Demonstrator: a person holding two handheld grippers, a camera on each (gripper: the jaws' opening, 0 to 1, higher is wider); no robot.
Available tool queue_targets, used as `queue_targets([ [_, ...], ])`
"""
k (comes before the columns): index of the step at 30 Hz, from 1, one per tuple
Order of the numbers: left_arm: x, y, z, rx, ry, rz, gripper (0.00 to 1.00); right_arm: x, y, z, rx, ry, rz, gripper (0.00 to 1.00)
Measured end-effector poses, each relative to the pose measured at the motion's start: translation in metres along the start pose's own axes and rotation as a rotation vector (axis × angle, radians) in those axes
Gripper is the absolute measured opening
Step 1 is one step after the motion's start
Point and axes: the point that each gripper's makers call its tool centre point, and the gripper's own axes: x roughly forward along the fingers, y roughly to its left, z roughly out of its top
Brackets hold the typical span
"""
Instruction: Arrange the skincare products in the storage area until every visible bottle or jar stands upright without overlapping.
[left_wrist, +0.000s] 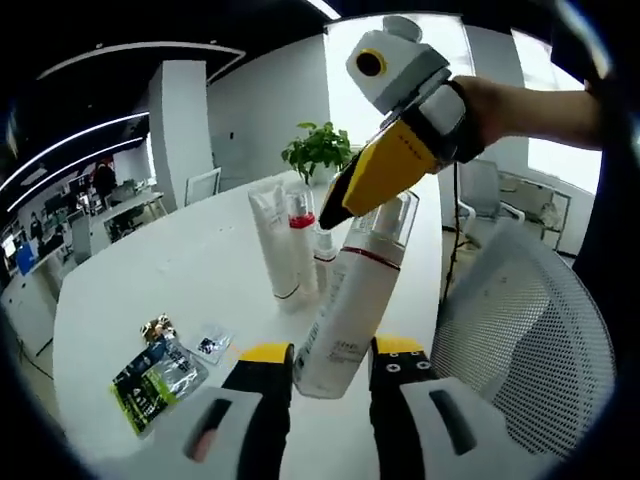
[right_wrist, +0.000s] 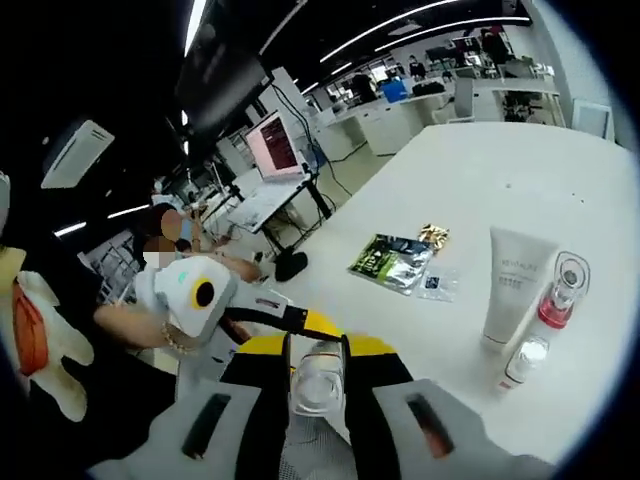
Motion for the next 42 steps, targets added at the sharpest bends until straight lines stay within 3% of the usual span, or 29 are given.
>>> queue_targets([
  [9,0.0,-0.006,0.024,-0.129,-0.106,-0.054,0.23,-0.002,0.007,0.041,0.053,-0.181,0.055,0.2],
  [13,-0.001,-0.014,0.04,-0.2,-0.155,-0.105,0.22,-0.004,0.021,0.061,-0.01,-0.28,0.1,0.21],
  [18,-0.011,-0.03,0.078,-0.325,-0.27,-0.202,0.21,-0.016,0.04,0.085,-0.03,-0.398,0.187,0.25],
  [23,-0.018,-0.038,0.099,-0.382,-0.33,-0.286,0.21,-0.029,0.049,0.103,-0.036,-0.483,0.23,0.35],
  [24,-0.021,-0.039,0.104,-0.411,-0.345,-0.314,0.21,-0.038,0.055,0.112,-0.052,-0.528,0.264,0.38],
  [26,-0.03,-0.041,0.115,-0.464,-0.373,-0.377,0.21,-0.047,0.059,0.118,-0.054,-0.566,0.29,0.52],
  [27,-0.034,-0.038,0.122,-0.489,-0.407,-0.39,0.21,-0.052,0.062,0.119,-0.058,-0.57,0.308,0.59],
  [28,-0.044,-0.04,0.13,-0.538,-0.432,-0.458,0.21,-0.053,0.063,0.117,-0.059,-0.561,0.31,0.65],
  [32,-0.061,-0.036,0.145,-0.603,-0.448,-0.55,0.21,-0.051,0.068,0.096,-0.086,-0.466,0.34,0.6],
  [38,-0.073,-0.05,0.15,-0.589,-0.354,-0.682,0.21,-0.041,0.088,0.079,-0.061,-0.395,0.442,0.5],
  [42,-0.072,-0.065,0.143,-0.548,-0.267,-0.724,0.21,-0.038,0.098,0.075,-0.006,-0.365,0.52,0.32],
])
